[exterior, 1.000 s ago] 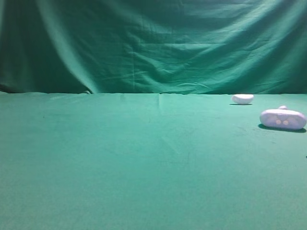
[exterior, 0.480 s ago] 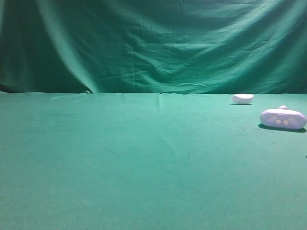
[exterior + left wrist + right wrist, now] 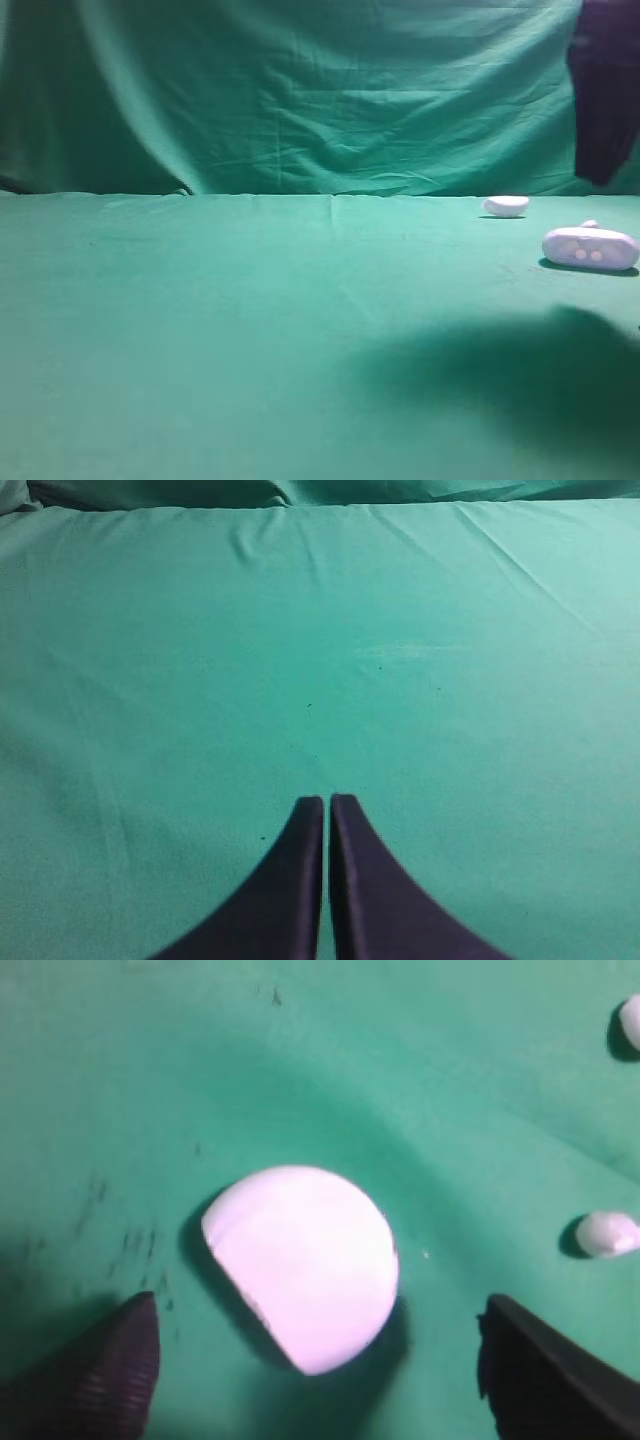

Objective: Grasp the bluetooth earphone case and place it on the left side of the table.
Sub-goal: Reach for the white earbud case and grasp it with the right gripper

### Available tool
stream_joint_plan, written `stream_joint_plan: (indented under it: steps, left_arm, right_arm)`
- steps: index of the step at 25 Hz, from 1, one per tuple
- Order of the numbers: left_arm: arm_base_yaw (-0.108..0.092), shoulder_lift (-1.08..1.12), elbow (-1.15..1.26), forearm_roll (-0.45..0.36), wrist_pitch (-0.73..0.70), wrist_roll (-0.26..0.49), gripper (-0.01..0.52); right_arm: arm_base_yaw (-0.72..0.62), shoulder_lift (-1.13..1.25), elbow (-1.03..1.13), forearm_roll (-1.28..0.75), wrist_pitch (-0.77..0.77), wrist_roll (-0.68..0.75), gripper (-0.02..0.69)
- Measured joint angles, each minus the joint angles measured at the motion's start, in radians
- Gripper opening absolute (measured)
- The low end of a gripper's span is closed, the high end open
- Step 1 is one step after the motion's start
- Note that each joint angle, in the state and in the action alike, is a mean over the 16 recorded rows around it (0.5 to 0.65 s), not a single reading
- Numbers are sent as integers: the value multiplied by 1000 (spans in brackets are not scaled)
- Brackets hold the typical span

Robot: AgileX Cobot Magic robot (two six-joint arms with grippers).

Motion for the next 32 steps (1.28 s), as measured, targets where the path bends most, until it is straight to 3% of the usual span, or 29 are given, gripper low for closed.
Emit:
stream_joint_plan:
  steps: [6,22,32]
  left_arm:
    - [0,0,0,0,0,0,0]
    - [0,0,0,0,0,0,0]
    - [0,0,0,0,0,0,0]
  right_arm:
    - [2,79,-42,-5,0,-8,556]
    - [36,113,-169,2,110,-23,335]
    - [219,151,-528,8,255,7,328]
